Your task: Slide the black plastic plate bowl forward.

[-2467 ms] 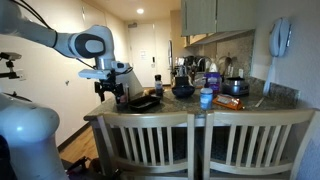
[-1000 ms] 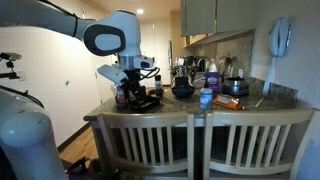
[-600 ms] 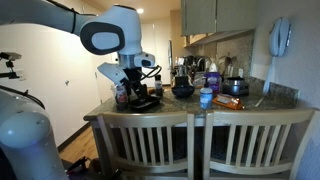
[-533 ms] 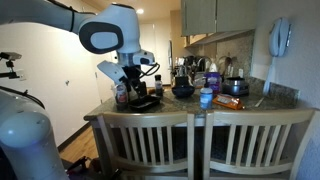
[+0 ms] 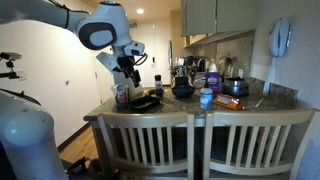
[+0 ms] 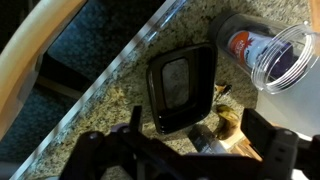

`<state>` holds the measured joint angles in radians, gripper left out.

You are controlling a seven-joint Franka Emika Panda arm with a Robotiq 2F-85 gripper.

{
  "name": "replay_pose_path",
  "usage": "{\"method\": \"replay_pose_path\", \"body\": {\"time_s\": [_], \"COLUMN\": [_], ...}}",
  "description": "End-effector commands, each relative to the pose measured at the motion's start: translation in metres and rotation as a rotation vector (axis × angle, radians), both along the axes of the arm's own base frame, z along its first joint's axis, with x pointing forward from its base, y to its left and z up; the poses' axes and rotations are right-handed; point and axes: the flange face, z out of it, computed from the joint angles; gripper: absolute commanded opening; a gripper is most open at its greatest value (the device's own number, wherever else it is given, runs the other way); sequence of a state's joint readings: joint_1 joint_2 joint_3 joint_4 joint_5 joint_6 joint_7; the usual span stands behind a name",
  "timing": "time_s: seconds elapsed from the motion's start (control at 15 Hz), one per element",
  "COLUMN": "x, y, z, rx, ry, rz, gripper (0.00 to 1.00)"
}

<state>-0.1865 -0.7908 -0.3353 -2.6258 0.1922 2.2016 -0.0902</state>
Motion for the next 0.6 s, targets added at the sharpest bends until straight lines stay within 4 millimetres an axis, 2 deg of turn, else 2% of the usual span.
{"method": "replay_pose_path", "body": {"time_s": [0.0,0.13,0.27,0.4,0.53], "x": [0.0,0.015,0.048,0.079,0.101], "y": [-0.002,-0.003,0.006,0.011,0.003], "z": [0.0,0.001,0.003,-0.004,-0.025], "rx": [0.0,0.019,0.042,0.046,0.042], "ry": [-0.013,-0.068,-0.113,-0.114,-0.023], "rz": [-0.002,-0.025,-0.061,-0.088,-0.102], "gripper": [1.0,1.0,1.0,1.0,1.0]}}
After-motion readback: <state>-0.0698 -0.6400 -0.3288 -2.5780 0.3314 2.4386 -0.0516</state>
